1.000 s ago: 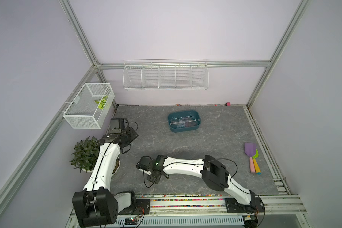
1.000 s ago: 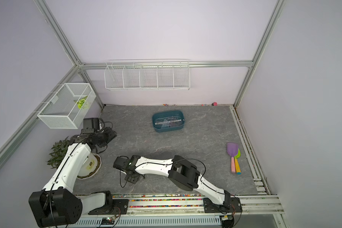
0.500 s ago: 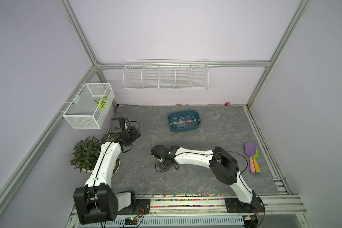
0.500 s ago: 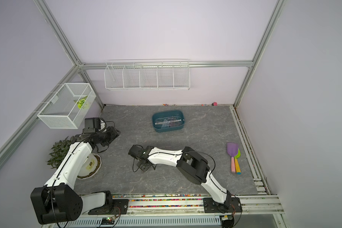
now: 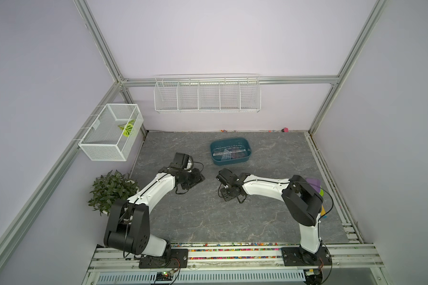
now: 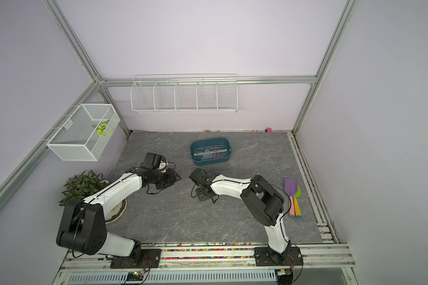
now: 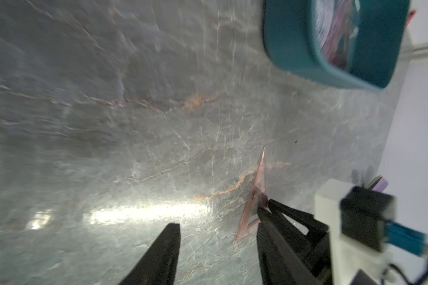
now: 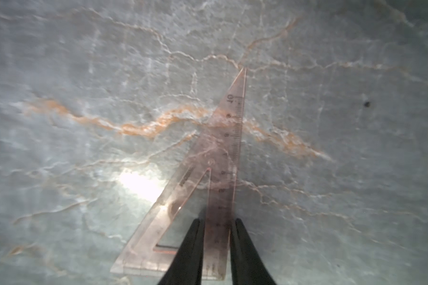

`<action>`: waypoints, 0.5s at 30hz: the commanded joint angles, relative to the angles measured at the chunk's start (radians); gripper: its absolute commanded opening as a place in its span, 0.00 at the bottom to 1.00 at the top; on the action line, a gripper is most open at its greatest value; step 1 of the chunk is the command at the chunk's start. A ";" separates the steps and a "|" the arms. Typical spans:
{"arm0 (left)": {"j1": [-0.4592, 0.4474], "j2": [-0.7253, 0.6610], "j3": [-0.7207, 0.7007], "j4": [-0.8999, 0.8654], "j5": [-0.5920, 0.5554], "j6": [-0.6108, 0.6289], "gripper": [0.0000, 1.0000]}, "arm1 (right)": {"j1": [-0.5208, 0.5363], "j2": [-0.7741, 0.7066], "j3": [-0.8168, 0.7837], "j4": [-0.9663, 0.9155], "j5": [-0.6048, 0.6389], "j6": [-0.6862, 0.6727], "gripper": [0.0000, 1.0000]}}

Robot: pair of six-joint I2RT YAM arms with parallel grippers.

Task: Put the scattered rulers into the storage box
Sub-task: Move the ruler to the center of the board.

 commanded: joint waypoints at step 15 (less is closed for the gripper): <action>-0.118 0.175 -0.006 0.074 0.113 -0.011 0.55 | -0.160 -0.036 -0.227 0.282 -0.507 0.133 0.27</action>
